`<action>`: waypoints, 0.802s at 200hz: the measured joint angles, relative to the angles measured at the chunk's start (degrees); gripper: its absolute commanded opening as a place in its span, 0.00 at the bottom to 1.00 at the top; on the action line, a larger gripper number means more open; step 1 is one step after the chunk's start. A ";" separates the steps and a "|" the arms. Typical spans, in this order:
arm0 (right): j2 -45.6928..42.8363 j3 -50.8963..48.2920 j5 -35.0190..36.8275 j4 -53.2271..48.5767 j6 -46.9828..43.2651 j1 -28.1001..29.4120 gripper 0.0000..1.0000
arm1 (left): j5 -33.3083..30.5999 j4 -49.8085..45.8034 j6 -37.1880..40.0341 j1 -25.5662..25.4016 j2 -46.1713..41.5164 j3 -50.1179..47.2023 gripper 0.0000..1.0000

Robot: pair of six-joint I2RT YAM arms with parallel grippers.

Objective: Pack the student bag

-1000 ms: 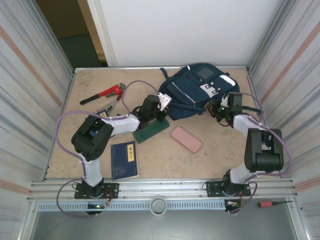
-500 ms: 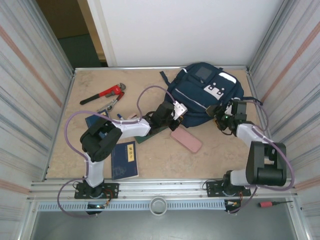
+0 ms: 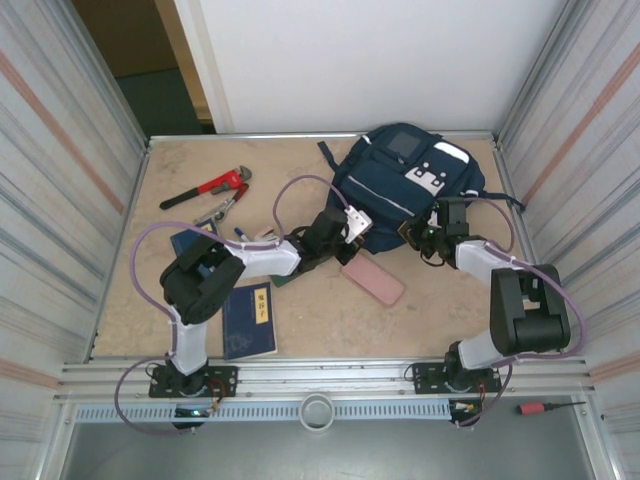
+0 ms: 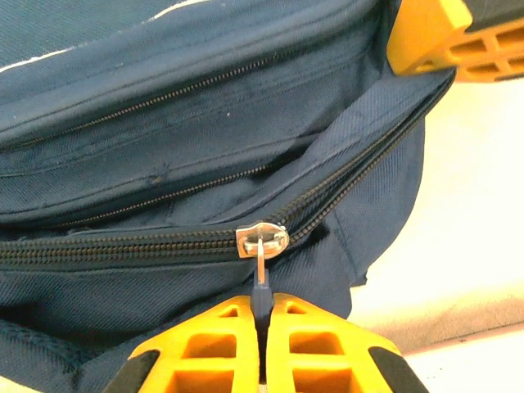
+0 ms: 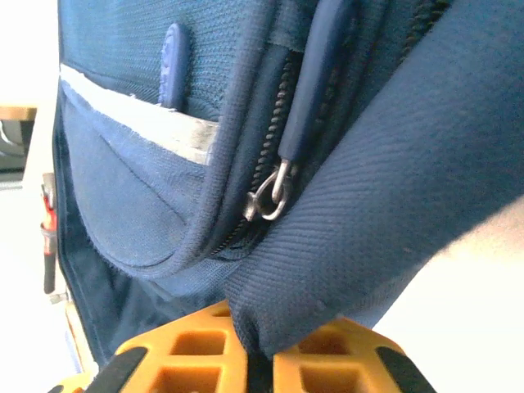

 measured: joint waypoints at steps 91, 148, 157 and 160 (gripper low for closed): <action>-3.67 3.02 -7.91 -9.35 -9.14 -8.79 0.26 | 1.92 1.01 0.92 5.57 -1.95 -2.43 0.00; -5.62 2.16 -3.56 -9.22 -9.11 -6.23 0.80 | 0.31 -0.24 0.61 2.69 -1.95 -2.08 0.00; -7.19 0.63 -2.19 -8.79 -8.17 -4.35 0.80 | 0.33 -0.55 0.52 1.75 -1.95 -1.70 0.00; -7.56 0.24 -1.75 -8.59 -7.85 -3.82 0.80 | 0.31 -0.59 0.35 1.42 -1.95 -1.60 0.00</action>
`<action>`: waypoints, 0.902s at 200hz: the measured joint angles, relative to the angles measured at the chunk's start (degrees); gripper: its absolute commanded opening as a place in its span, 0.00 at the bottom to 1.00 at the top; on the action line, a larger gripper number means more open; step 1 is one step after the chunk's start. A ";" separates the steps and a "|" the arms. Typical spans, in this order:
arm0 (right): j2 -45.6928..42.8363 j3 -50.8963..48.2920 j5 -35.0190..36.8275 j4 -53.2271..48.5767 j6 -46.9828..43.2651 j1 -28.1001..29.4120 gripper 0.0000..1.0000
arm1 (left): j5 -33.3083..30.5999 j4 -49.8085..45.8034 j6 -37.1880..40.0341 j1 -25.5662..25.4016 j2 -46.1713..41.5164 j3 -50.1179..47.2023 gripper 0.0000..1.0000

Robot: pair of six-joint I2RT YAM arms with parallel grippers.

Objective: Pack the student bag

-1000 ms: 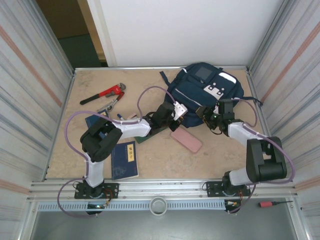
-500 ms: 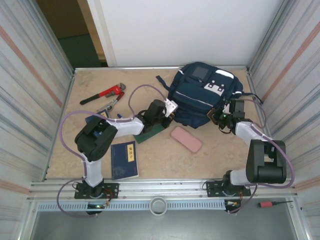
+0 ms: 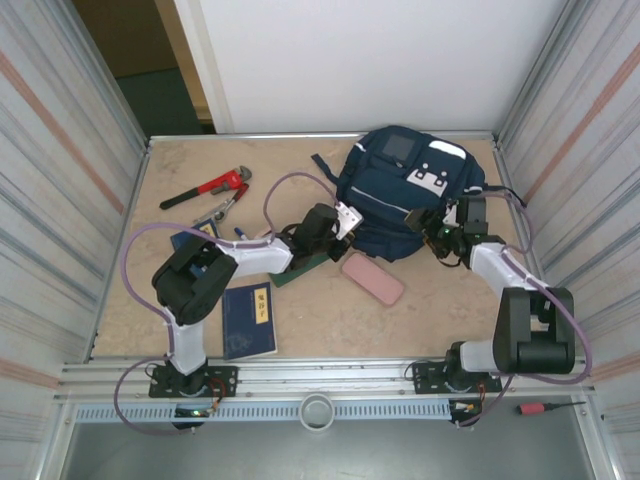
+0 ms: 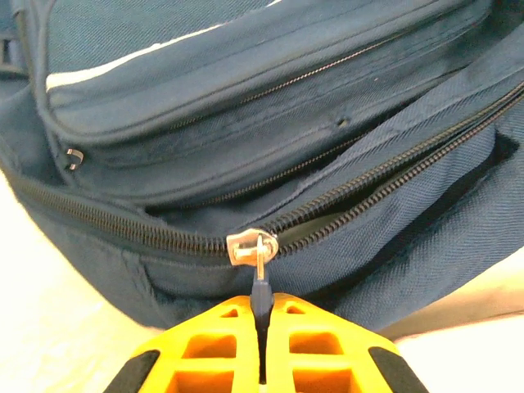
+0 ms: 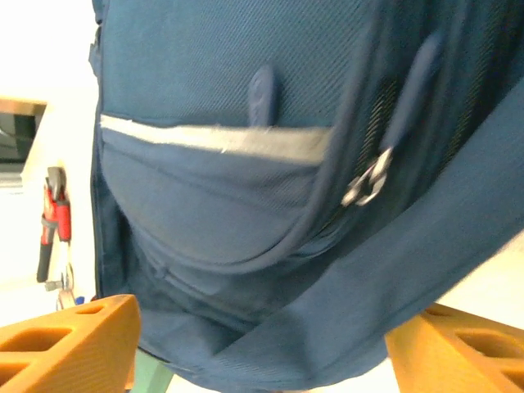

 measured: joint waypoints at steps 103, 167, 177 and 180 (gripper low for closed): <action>3.85 -1.64 4.24 3.04 3.50 1.31 0.00 | -1.01 -0.35 -0.39 0.22 -1.05 -1.09 0.00; 2.84 2.21 -5.11 -1.40 -1.75 -5.07 0.00 | 0.48 0.52 0.98 7.89 -1.70 -2.21 0.00; 3.32 3.37 -6.25 -2.03 -2.36 -5.79 0.00 | 0.68 0.48 1.01 8.26 -1.70 -2.21 0.00; 3.63 3.78 -6.54 -2.23 -2.47 -6.01 0.00 | 0.81 0.48 1.01 8.26 -1.70 -2.21 0.00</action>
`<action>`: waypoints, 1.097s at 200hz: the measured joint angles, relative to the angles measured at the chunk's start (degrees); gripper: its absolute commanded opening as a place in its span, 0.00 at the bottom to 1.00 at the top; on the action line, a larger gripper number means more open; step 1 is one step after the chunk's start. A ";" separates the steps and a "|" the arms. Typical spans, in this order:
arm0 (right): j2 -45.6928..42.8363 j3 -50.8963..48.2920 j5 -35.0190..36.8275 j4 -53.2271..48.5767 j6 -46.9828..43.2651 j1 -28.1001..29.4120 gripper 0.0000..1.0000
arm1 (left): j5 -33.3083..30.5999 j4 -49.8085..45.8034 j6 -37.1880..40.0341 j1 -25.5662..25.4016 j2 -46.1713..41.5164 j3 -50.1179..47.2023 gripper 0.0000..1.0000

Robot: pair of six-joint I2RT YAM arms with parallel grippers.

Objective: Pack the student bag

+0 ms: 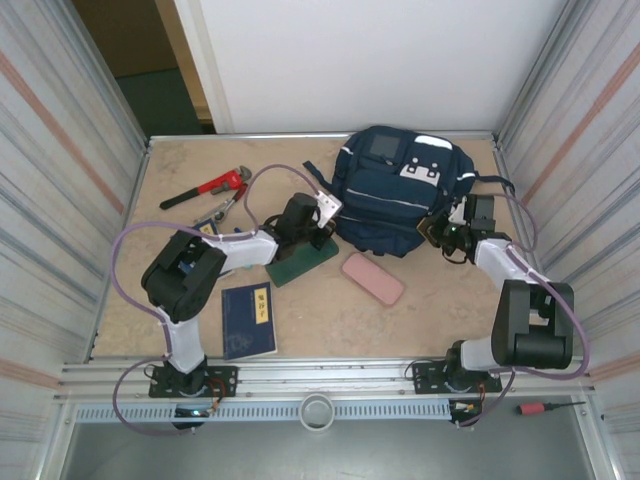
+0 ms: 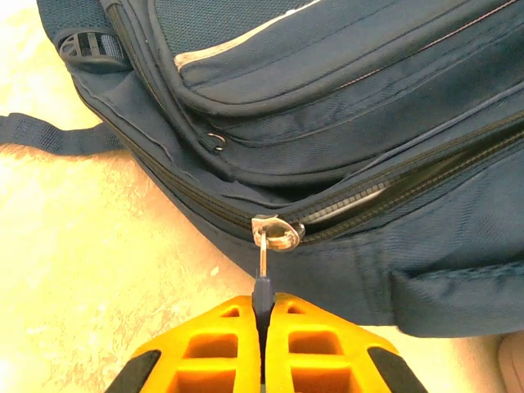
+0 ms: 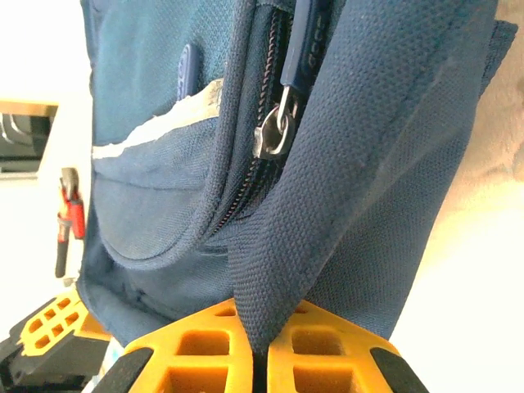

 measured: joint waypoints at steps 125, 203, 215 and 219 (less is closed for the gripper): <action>9.97 12.87 0.74 -6.43 -6.40 -4.46 0.50 | 2.03 -6.23 -0.33 -10.93 -0.31 5.68 0.00; -10.34 -7.93 3.30 -5.03 -0.83 1.36 0.88 | 3.67 -7.98 -0.52 -12.39 0.02 7.74 0.00; -10.84 -9.81 3.74 -4.17 1.14 4.04 0.88 | 3.74 -8.09 -0.52 -12.39 0.07 7.74 0.00; -10.86 -10.10 4.07 -3.93 1.66 4.85 0.88 | 3.76 -8.11 -0.52 -12.39 0.09 7.74 0.00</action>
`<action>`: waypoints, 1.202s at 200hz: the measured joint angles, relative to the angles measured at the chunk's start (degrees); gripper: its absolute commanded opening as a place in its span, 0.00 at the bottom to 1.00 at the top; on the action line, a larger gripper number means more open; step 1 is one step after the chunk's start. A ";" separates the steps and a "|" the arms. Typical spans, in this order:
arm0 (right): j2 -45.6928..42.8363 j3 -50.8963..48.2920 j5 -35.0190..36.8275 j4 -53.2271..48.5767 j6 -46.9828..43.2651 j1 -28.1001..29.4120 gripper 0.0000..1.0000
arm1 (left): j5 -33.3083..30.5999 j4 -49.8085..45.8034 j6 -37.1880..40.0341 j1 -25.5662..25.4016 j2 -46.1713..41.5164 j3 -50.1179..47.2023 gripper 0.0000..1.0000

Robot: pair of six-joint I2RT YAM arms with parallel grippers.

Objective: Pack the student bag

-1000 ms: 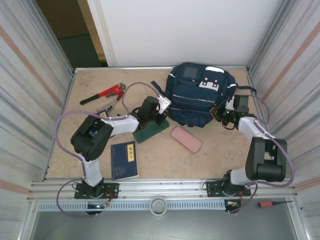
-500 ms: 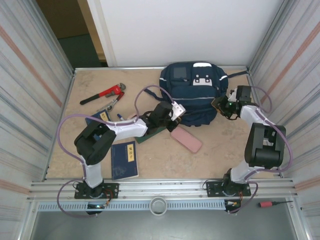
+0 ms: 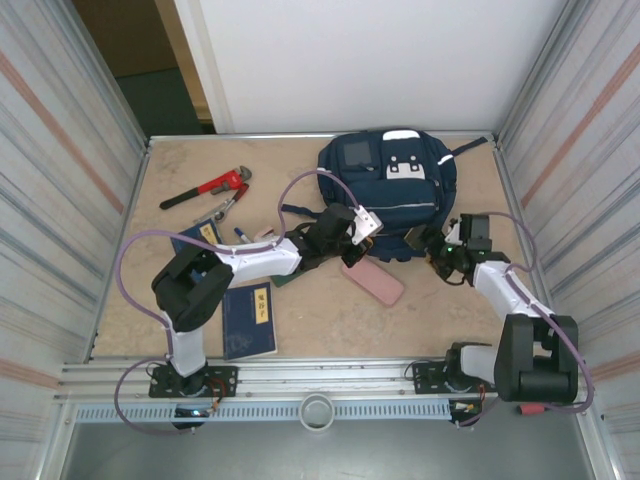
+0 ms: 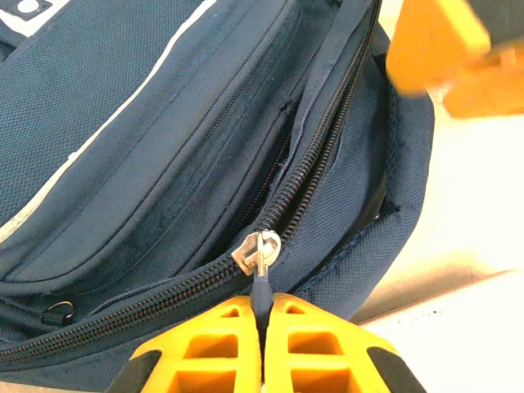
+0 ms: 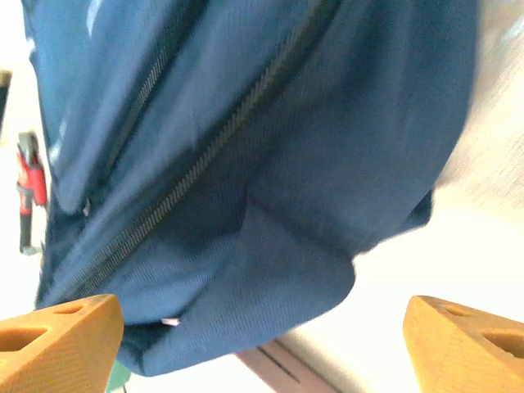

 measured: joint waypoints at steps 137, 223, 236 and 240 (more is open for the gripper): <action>-2.93 0.31 4.04 7.15 4.94 -0.46 0.00 | 0.61 2.36 0.02 9.14 -3.06 -6.16 0.00; 1.57 7.28 -5.01 5.64 1.14 -0.96 0.00 | 1.38 1.92 -1.90 19.69 5.60 1.90 0.00; 3.52 8.52 -6.27 5.20 0.02 -0.50 0.00 | 0.37 1.14 -2.64 20.68 8.35 4.96 0.00; 4.02 8.85 -6.60 4.98 -0.22 -0.24 0.00 | 0.04 0.92 -2.80 20.92 9.01 5.70 0.00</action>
